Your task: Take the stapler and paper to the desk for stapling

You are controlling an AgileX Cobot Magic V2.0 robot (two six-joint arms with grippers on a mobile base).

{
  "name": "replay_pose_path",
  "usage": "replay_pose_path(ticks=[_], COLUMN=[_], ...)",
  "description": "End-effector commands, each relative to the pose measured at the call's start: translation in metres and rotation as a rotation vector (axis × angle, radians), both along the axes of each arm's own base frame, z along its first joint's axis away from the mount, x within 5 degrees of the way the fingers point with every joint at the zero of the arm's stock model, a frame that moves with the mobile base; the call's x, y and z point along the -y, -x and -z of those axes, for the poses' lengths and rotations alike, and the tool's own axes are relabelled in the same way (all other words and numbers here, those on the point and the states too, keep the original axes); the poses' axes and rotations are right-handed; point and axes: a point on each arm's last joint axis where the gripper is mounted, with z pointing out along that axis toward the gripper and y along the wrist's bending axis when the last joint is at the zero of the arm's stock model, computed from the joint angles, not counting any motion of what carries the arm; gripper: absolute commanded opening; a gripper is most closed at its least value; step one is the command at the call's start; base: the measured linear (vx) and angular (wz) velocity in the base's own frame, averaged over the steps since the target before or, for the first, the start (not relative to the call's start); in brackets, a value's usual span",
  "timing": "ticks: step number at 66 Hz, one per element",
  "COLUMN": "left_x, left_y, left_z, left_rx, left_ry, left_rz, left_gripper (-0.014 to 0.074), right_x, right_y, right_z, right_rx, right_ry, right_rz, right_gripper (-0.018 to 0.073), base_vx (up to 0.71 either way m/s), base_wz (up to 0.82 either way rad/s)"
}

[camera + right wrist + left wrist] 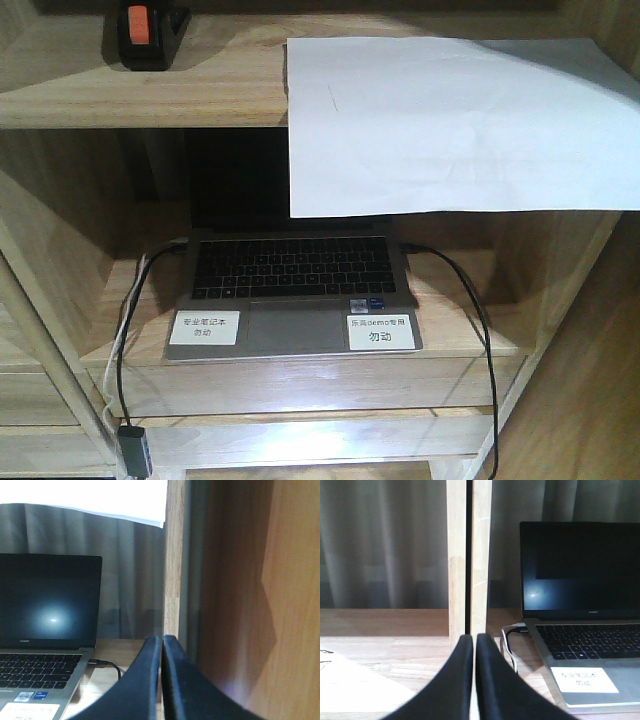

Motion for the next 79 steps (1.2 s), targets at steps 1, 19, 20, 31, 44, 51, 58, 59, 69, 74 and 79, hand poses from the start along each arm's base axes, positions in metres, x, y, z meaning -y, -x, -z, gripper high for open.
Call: replay_pose_path(ticks=[1,19,20,31,44,51,58,59,69,74,79], left_x=[0.0,-0.001,-0.001,-0.001,-0.001,-0.001,0.0,0.0,0.0,0.0,0.001], left_y=[0.0,0.0,0.0,0.003,0.008,0.014,0.022,0.022,0.021,0.017,0.013], left_z=[0.002,-0.004,-0.005,-0.02,-0.047,-0.067,-0.089,-0.091,-0.116,-0.13,-0.141], left_rx=[0.062,0.124,0.139,0.274,0.329,0.328,0.318,0.316,0.256,0.211,0.178], left_ry=[0.011,0.012,0.012,0.031,0.033,0.04,0.033,0.032,0.034,0.033,0.022], left_rz=[-0.004,-0.006,-0.007,-0.011,-0.008,-0.003,0.001,0.001,0.005,0.007,0.008], left_gripper=[-0.0006,-0.0006,-0.0006,-0.0006,-0.0006,-0.0006,-0.0006,-0.0006,-0.0006,-0.0006,-0.0006], right_x=[0.0,0.0,0.0,0.0,0.0,0.0,0.0,0.0,0.0,0.0,0.0], right_y=[0.002,0.002,0.002,0.002,0.002,0.002,0.002,0.002,0.002,0.002,0.002], right_z=[-0.006,-0.006,-0.006,-0.006,-0.006,-0.006,-0.006,-0.006,-0.006,-0.006,-0.006], right_rx=[0.081,0.081,0.081,0.081,0.081,0.081,0.081,0.081,0.081,0.081,0.081], right_ry=[0.005,0.005,0.005,0.005,0.005,0.005,0.005,0.005,0.005,0.005,0.005], right_rz=[-0.001,-0.001,-0.001,-0.001,-0.001,-0.001,-0.001,-0.001,-0.001,-0.001,-0.001], right_gripper=[-0.0009,-0.0009,-0.0009,-0.0009,-0.0009,-0.0009,-0.0009,-0.0009,-0.0009,-0.0009,-0.0009], base_vx=[0.0,0.0,0.0,0.0,0.0,0.0,0.0,0.0,0.0,0.0,0.0], base_wz=[0.0,0.0,0.0,0.0,0.0,0.0,0.0,0.0,0.0,0.0,0.0])
